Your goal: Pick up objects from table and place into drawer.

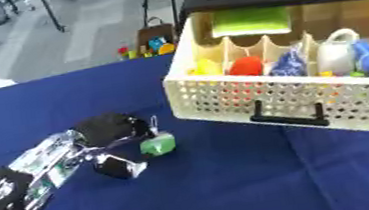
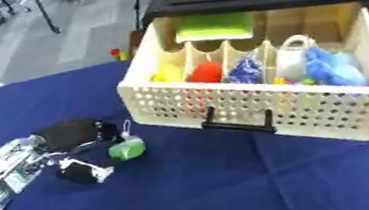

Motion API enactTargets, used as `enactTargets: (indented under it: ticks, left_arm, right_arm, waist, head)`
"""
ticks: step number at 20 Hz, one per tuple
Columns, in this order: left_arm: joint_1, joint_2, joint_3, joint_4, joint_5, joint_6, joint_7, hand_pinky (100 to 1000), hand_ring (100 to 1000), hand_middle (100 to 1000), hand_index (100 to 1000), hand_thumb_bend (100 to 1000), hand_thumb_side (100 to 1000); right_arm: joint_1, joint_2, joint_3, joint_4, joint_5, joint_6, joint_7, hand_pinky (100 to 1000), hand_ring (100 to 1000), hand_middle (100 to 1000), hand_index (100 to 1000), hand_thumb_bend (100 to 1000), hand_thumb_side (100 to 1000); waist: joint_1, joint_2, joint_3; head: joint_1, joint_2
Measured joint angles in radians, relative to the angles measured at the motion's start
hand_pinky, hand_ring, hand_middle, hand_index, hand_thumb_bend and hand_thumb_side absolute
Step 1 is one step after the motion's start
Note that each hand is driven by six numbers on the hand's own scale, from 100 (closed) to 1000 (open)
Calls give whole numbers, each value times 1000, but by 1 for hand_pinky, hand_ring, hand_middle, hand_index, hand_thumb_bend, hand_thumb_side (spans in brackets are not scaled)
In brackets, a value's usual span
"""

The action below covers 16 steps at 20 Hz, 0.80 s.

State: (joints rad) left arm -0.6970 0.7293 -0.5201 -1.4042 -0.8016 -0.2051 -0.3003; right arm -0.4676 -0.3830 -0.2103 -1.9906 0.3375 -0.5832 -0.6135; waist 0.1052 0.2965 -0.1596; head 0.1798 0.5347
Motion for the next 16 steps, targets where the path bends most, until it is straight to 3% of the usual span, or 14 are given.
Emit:
enactTargets:
  ticks: [8, 16]
  left_arm:
    - [-2, 1, 0, -26, 18, 21, 35, 320, 596, 548, 676, 100, 379]
    - [-1, 14, 0, -63, 53, 48, 70, 251, 531, 481, 600, 100, 366]
  right_arm:
    - [0, 0, 0, 0, 0, 0, 0, 598, 593, 651, 730, 100, 647]
    - [1, 0, 0, 0, 0, 2, -2, 598, 593, 652, 730, 100, 647]
  waist:
    - [0, 0, 1]
    - [0, -1, 2]
  head:
    - [0, 0]
    - [1, 0]
